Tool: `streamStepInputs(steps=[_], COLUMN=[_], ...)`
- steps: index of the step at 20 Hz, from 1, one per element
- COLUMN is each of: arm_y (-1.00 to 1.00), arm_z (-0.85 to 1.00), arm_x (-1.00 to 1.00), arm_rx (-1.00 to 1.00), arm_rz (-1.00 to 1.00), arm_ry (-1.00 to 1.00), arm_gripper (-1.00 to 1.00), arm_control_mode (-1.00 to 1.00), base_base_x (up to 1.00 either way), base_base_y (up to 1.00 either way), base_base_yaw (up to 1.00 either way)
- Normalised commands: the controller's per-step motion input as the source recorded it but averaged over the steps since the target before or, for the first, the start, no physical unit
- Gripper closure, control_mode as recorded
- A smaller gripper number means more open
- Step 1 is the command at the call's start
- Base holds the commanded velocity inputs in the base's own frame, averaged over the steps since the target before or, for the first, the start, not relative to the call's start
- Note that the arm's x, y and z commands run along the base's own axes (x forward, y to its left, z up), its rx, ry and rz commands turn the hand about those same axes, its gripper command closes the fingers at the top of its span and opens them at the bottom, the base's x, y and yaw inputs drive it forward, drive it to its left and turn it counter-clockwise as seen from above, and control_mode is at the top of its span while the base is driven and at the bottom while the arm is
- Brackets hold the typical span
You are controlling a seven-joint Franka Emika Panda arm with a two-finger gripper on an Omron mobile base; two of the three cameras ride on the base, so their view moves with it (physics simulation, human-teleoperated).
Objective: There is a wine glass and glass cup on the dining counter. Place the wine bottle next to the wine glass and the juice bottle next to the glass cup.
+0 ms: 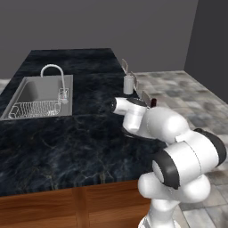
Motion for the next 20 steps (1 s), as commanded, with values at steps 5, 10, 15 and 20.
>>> streamStepInputs(steps=[5,10,15,20], arm_y=[0.08,0.04,0.01,0.0], arm_z=[-0.08,-0.08,-0.06,-0.07], arm_x=[0.2,0.22,0.27,0.27], arm_rx=[0.0,0.0,0.0,0.0], arm_rz=[0.0,0.0,0.0,0.0], arm_ry=[0.0,0.0,0.0,0.0], arm_gripper=[1.0,1.0,1.0,1.0], arm_control_mode=[-1.0,-1.0,-1.0,-1.0], base_base_x=[0.0,0.0,0.0,0.0], base_base_y=[0.0,0.0,0.0,0.0], base_base_yaw=[0.0,0.0,0.0,0.0])
